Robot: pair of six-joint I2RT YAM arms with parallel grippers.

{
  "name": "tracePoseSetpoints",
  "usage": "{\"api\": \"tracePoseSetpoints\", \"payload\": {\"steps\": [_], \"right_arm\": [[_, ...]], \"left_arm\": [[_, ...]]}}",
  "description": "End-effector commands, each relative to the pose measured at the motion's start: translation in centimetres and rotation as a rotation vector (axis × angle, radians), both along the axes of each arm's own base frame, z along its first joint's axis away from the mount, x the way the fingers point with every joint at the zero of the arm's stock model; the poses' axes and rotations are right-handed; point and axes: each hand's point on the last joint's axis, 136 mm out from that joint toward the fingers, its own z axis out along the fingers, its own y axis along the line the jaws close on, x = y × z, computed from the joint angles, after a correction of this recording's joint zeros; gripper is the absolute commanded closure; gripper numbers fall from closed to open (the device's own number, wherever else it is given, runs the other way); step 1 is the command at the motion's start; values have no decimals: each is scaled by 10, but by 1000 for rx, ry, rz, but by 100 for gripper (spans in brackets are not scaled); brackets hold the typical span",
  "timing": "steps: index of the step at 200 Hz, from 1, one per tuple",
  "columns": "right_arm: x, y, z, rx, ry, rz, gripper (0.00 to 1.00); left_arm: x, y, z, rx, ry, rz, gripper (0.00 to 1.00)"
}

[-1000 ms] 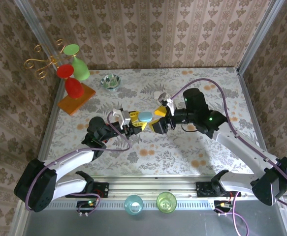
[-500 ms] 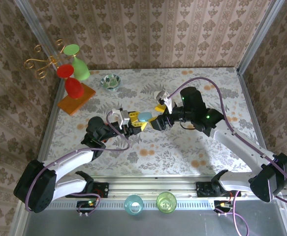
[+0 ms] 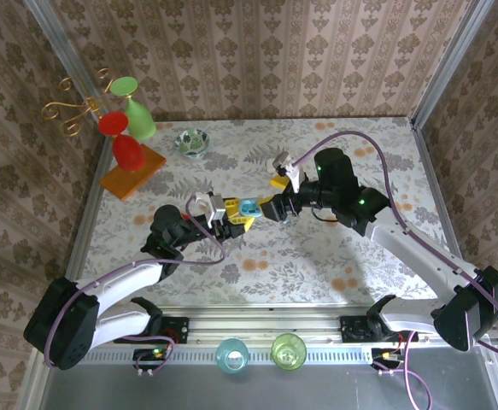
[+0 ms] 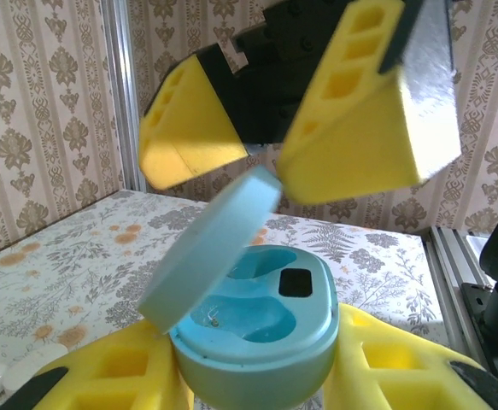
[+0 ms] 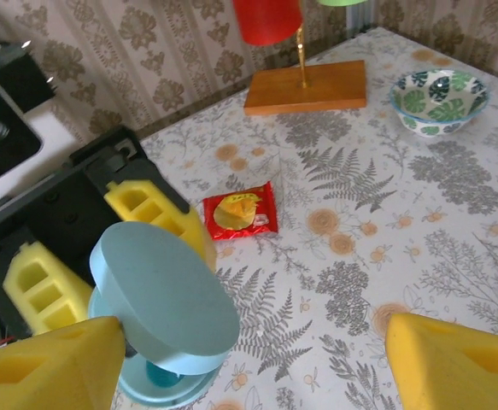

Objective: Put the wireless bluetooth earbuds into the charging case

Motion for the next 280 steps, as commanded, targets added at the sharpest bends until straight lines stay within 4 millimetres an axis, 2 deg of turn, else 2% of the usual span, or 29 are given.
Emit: {"api": "tracePoseSetpoints", "payload": {"steps": [1, 87, 158, 220, 280], "right_arm": [[20, -8, 8, -1, -13, -95, 20], [19, -9, 11, 13, 4, -99, 20], [24, -7, 5, 0, 48, -113, 21], [-7, -4, 25, 56, 1, 11, 20], [-25, 0, 25, 40, -58, 99, 19]], "left_arm": [[-15, 1, 12, -24, -68, -60, 71], [-16, 1, 12, -24, -74, -60, 71], [-18, 1, 18, -39, -84, -72, 71], [-2, 6, 15, -43, -38, 4, 70], [1, 6, 20, -59, -17, -6, 70]]}}
